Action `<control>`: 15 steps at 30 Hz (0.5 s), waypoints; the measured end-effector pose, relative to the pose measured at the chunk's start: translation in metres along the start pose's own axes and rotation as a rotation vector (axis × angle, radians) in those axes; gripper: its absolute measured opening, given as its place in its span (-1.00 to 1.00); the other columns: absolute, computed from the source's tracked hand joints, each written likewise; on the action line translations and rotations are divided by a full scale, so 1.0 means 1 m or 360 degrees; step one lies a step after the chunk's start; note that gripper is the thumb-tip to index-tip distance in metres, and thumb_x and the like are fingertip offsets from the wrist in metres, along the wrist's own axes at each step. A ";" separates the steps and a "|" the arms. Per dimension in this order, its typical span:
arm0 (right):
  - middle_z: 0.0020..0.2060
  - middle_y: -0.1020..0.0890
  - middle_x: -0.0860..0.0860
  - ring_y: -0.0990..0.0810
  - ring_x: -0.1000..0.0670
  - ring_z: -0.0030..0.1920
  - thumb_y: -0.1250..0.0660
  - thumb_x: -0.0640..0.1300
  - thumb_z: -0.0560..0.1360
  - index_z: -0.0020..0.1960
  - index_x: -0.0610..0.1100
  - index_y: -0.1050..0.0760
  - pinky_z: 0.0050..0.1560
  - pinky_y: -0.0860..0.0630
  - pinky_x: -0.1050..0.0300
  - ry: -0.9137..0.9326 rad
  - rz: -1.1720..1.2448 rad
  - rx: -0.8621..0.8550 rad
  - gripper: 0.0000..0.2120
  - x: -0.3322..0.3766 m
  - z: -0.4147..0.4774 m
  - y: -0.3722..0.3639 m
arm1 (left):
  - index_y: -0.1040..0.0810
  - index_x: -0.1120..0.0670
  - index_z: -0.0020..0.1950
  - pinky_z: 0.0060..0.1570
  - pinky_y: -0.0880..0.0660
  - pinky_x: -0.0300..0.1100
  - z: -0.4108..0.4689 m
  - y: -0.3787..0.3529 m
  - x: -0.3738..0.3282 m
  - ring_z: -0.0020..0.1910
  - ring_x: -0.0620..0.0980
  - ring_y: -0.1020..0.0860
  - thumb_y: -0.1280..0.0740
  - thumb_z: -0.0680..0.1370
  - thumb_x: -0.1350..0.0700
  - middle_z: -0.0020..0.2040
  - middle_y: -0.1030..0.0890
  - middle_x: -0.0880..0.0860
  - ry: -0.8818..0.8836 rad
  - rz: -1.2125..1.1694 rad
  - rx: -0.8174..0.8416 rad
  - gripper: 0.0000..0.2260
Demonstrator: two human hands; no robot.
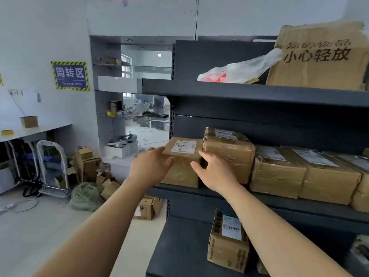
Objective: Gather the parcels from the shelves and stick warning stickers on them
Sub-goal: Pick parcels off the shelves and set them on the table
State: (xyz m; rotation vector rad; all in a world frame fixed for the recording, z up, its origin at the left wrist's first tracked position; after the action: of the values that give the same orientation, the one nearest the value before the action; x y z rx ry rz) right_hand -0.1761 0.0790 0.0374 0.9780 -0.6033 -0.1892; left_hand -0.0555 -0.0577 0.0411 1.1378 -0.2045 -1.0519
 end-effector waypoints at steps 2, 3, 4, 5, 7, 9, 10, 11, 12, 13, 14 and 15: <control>0.45 -0.36 0.02 -0.32 -0.01 0.43 -0.12 0.18 0.58 0.50 -0.03 -0.25 0.33 -0.34 0.05 -0.0107 0.0046 -0.0026 -0.45 0.000 0.009 -0.008 | -0.33 0.03 0.46 0.16 -0.47 -0.01 0.014 -0.008 0.010 0.27 0.12 -0.49 -0.17 0.57 -0.21 0.37 -0.46 0.09 0.0010 -0.0127 0.0068 -0.47; 0.43 -0.38 0.02 -0.35 -0.02 0.41 -0.11 0.18 0.58 0.49 -0.02 -0.26 0.30 -0.37 0.05 -0.0171 0.0069 -0.0056 -0.46 -0.003 0.013 -0.012 | -0.34 0.06 0.45 0.15 -0.46 -0.03 0.021 -0.014 0.013 0.26 0.13 -0.49 -0.17 0.59 -0.19 0.36 -0.47 0.11 0.0005 -0.0180 0.0103 -0.48; 0.41 -0.41 0.02 -0.39 -0.03 0.37 -0.09 0.19 0.59 0.49 -0.01 -0.27 0.26 -0.41 0.05 -0.0245 0.0088 -0.0062 -0.47 -0.005 0.015 -0.015 | -0.33 0.08 0.45 0.16 -0.44 -0.03 0.026 -0.019 0.017 0.26 0.13 -0.49 -0.16 0.59 -0.19 0.35 -0.48 0.12 0.0033 -0.0236 0.0181 -0.48; 0.38 -0.45 0.01 -0.43 -0.03 0.34 -0.08 0.19 0.59 0.48 0.00 -0.28 0.22 -0.43 0.06 -0.0312 0.0112 -0.0103 -0.48 -0.007 0.018 -0.017 | -0.32 0.10 0.46 0.18 -0.42 -0.03 0.032 -0.025 0.021 0.27 0.14 -0.48 -0.15 0.60 -0.18 0.34 -0.49 0.14 0.0058 -0.0329 0.0219 -0.47; 0.32 -0.51 0.01 -0.48 -0.03 0.28 -0.06 0.19 0.60 0.46 -0.01 -0.32 0.14 -0.45 0.09 -0.0416 0.0143 -0.0210 -0.50 -0.009 0.022 -0.019 | -0.33 0.14 0.45 0.19 -0.40 -0.06 0.041 -0.034 0.025 0.28 0.16 -0.47 -0.15 0.60 -0.18 0.32 -0.52 0.15 0.0112 -0.0506 0.0301 -0.47; 0.28 -0.55 0.00 -0.50 -0.04 0.25 -0.08 0.17 0.60 0.44 -0.04 -0.36 0.15 -0.46 0.09 -0.0478 0.0168 -0.0331 -0.51 -0.008 0.023 -0.018 | -0.34 0.16 0.44 0.15 -0.40 -0.10 0.046 -0.042 0.027 0.27 0.14 -0.48 -0.16 0.61 -0.16 0.32 -0.52 0.13 0.0129 -0.0689 0.0378 -0.48; 0.27 -0.55 -0.01 -0.50 -0.04 0.25 -0.09 0.16 0.60 0.43 -0.07 -0.38 0.17 -0.47 0.08 -0.0509 0.0190 -0.0374 -0.51 -0.009 0.023 -0.019 | -0.34 0.15 0.44 0.12 -0.39 -0.12 0.047 -0.044 0.026 0.27 0.12 -0.48 -0.16 0.61 -0.15 0.32 -0.51 0.12 0.0142 -0.0784 0.0418 -0.49; 0.27 -0.56 -0.02 -0.50 -0.04 0.25 -0.11 0.16 0.59 0.41 -0.09 -0.39 0.20 -0.47 0.07 -0.0545 0.0225 -0.0414 -0.51 -0.011 0.023 -0.021 | -0.33 0.15 0.45 0.09 -0.39 -0.14 0.047 -0.047 0.026 0.26 0.11 -0.48 -0.17 0.61 -0.14 0.32 -0.51 0.11 0.0153 -0.0875 0.0440 -0.49; 0.27 -0.55 -0.03 -0.50 -0.04 0.27 -0.13 0.15 0.59 0.41 -0.10 -0.40 0.23 -0.46 0.06 -0.0587 0.0268 -0.0434 -0.50 -0.011 0.023 -0.024 | -0.33 0.15 0.45 0.06 -0.38 -0.15 0.048 -0.050 0.026 0.26 0.10 -0.48 -0.17 0.61 -0.14 0.32 -0.51 0.10 0.0168 -0.0952 0.0461 -0.49; 0.28 -0.54 -0.03 -0.49 -0.04 0.28 -0.15 0.15 0.58 0.40 -0.11 -0.41 0.25 -0.45 0.05 -0.0623 0.0306 -0.0458 -0.50 -0.012 0.022 -0.026 | -0.32 0.14 0.46 0.05 -0.39 -0.16 0.049 -0.052 0.027 0.26 0.09 -0.48 -0.19 0.61 -0.14 0.32 -0.50 0.09 0.0181 -0.1025 0.0460 -0.48; 0.29 -0.54 -0.03 -0.48 -0.04 0.29 -0.16 0.15 0.58 0.40 -0.12 -0.41 0.25 -0.45 0.06 -0.0655 0.0335 -0.0473 -0.50 -0.012 0.021 -0.027 | -0.31 0.14 0.47 0.08 -0.41 -0.15 0.049 -0.054 0.030 0.26 0.08 -0.48 -0.20 0.60 -0.15 0.33 -0.49 0.09 0.0198 -0.1093 0.0457 -0.46; 0.29 -0.54 -0.02 -0.48 -0.03 0.28 -0.17 0.15 0.57 0.39 -0.12 -0.42 0.23 -0.45 0.09 -0.0676 0.0366 -0.0492 -0.50 -0.012 0.021 -0.028 | -0.30 0.14 0.48 0.13 -0.43 -0.12 0.051 -0.055 0.034 0.27 0.08 -0.47 -0.23 0.58 -0.16 0.34 -0.49 0.09 0.0214 -0.1166 0.0440 -0.43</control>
State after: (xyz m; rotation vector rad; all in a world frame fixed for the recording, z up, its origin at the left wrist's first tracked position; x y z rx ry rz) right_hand -0.1940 0.0535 0.0186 0.5632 -1.0362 -0.2792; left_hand -0.1007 -0.1175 0.0071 1.5831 0.2019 -1.6131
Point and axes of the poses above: each hand's wrist, its own z-axis towards the middle knuckle, its own y-axis out of the back of the hand, x = y × z, the point moved 9 cm from there along z, towards the middle knuckle
